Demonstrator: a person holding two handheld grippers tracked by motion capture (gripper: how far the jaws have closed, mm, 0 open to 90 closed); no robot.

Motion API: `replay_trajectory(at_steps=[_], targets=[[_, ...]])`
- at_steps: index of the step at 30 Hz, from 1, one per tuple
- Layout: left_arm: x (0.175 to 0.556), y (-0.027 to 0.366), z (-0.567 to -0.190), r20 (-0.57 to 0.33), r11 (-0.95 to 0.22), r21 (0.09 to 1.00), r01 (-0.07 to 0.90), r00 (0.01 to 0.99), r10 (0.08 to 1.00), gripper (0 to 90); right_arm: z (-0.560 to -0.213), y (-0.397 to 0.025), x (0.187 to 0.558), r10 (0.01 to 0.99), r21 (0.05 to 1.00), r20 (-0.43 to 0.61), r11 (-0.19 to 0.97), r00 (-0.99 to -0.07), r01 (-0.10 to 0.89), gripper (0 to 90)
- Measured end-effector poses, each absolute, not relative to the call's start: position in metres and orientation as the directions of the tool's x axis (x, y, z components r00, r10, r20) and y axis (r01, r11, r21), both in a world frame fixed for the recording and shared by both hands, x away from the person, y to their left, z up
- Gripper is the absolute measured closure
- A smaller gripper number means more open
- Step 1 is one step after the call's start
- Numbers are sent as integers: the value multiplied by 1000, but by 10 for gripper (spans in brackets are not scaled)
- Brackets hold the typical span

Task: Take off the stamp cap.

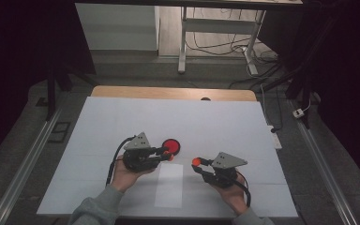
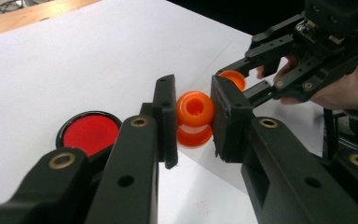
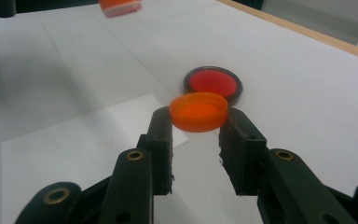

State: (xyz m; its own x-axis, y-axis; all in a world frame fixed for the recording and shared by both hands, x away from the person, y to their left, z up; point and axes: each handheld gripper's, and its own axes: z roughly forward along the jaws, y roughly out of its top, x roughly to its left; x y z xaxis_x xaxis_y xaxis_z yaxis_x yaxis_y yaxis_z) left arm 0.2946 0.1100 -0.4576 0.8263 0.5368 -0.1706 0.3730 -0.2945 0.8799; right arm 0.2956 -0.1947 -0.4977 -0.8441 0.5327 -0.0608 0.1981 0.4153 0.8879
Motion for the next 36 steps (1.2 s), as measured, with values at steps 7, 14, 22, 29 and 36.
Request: replay_trajectory(at_steps=[7,14,22,29,36], targets=[[296,115,-456,-157,-293,886,360,826,541,723,-498,-223,296,580,894,-42,386,-813,229,649],[294,118,-453,-139,-298,889,348,825,548,723,-499,-244,295,611,893,-34,374,-791,250,649],[292,125,-450,-131,-287,894,343,815,565,723,-499,-260,291,626,894,-37,370,-779,255,648],[292,129,-448,-130,-282,896,344,809,573,723,-498,-264,291,633,900,-43,361,-773,246,648],[292,128,-446,-128,-281,897,341,810,572,723,-497,-267,290,639,896,-49,368,-768,250,648]])
